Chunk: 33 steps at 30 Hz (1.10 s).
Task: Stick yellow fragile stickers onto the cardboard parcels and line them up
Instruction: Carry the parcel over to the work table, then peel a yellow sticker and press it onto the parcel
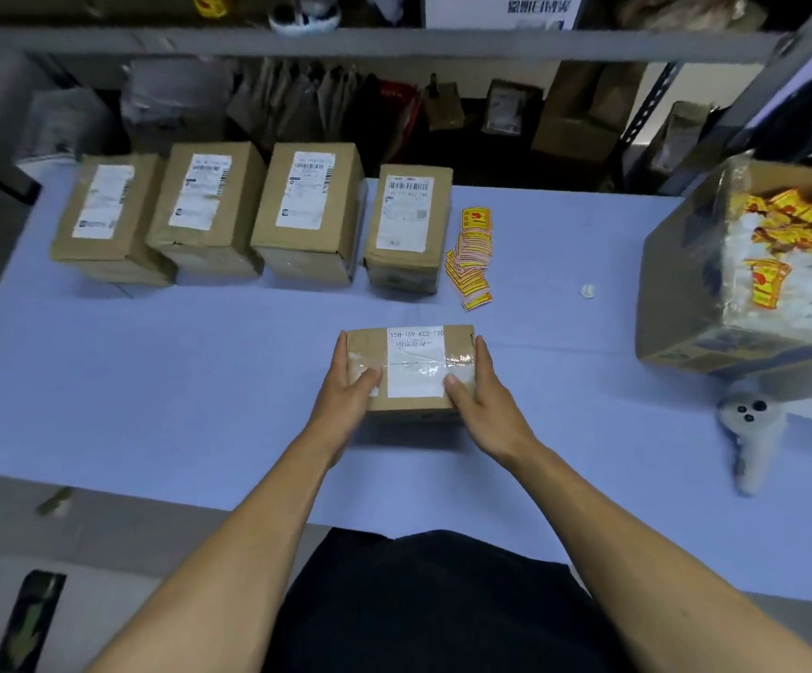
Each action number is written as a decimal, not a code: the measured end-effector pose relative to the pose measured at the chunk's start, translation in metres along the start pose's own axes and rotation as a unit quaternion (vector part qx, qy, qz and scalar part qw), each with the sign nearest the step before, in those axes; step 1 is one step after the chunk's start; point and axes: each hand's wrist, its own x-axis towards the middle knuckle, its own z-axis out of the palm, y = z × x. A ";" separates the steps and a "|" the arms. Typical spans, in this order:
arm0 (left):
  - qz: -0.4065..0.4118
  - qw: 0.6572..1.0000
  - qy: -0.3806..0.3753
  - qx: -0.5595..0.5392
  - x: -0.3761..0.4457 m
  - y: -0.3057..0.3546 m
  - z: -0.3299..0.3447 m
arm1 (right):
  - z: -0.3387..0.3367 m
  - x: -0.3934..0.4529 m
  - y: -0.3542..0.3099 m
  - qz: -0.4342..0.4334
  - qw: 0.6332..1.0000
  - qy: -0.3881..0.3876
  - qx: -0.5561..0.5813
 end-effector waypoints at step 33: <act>0.287 0.736 -0.070 0.610 0.051 0.019 0.012 | -0.054 0.105 -0.006 -0.044 0.948 0.116 -0.293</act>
